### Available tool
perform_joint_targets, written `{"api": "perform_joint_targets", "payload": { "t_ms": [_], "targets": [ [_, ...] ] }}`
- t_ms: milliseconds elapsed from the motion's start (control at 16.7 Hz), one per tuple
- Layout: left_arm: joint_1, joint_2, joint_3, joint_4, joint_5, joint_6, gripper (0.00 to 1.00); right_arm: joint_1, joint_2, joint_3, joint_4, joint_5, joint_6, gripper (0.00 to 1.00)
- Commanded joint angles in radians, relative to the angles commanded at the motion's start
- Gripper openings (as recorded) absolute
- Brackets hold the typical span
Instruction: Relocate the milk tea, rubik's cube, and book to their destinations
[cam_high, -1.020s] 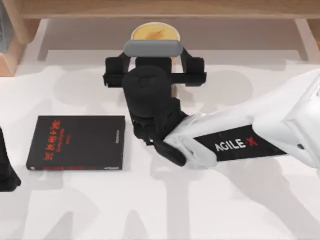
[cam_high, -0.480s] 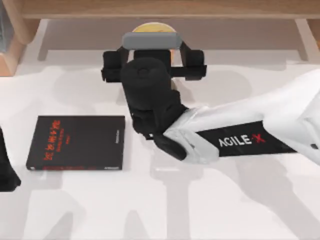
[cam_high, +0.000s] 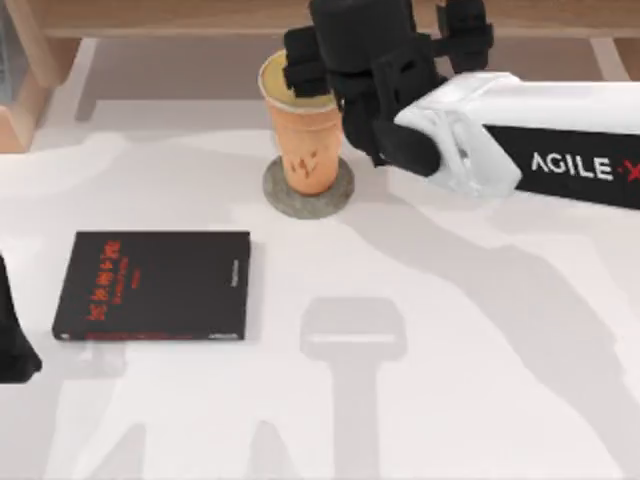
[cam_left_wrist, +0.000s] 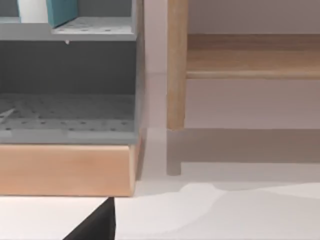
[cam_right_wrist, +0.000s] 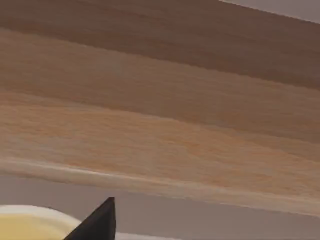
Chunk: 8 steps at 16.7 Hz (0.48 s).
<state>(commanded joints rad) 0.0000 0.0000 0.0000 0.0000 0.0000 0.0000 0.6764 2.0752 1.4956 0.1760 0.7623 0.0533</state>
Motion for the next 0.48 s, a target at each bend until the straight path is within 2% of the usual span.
{"api": "perform_joint_targets", "payload": {
  "t_ms": [480],
  "targets": [
    [0.0, 0.0, 0.0, 0.0, 0.0, 0.0, 1.0, -0.358, -0.028, 0.238, -0.836, -0.231, -0.07, 1.0]
  ]
}}
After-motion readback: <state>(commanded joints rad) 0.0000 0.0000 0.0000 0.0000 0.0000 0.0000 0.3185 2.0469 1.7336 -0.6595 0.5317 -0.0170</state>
